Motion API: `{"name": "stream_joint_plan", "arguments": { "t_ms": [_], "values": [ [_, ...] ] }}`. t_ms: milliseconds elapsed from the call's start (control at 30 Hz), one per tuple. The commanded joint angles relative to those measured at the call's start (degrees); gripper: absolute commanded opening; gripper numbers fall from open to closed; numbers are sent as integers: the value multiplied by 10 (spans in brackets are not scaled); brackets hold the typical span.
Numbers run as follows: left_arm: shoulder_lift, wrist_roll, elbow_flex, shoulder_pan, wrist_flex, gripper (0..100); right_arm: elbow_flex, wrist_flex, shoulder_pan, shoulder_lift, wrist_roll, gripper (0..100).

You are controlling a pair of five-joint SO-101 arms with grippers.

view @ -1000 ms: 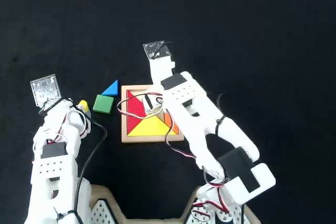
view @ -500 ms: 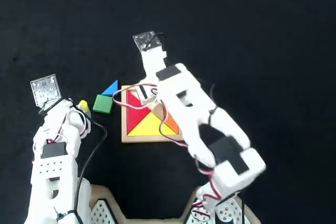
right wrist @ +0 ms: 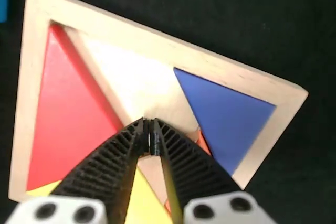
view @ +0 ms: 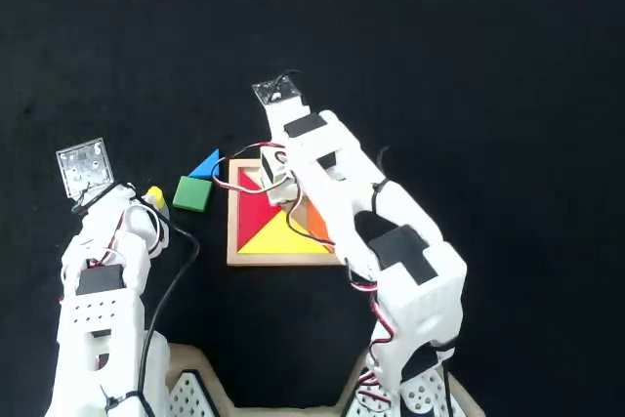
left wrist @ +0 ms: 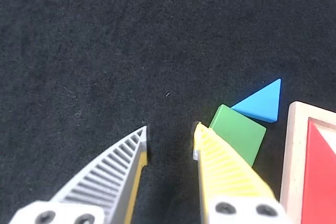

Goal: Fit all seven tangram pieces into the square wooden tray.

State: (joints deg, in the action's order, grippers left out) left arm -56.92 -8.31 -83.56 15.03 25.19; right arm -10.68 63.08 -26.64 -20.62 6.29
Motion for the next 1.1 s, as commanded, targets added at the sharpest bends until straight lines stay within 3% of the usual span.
{"name": "stream_joint_plan", "arguments": {
  "t_ms": [0, 300, 533, 800, 1067],
  "values": [
    [-10, -1, 3, -7, -11, 156, 18, 11, 11, 5, -5, 11],
    [-10, -1, 3, -7, -11, 156, 39, 15, 1, 1, -6, 11],
    [-10, -1, 3, -7, -11, 156, 19, 11, -47, 5, -53, 11],
    [-10, -1, 3, -7, -11, 156, 42, 21, -2, 18, -52, 11],
    [-10, -4, 10, -2, -9, 156, 22, 76, 18, 154, -51, 11]
  ]
}}
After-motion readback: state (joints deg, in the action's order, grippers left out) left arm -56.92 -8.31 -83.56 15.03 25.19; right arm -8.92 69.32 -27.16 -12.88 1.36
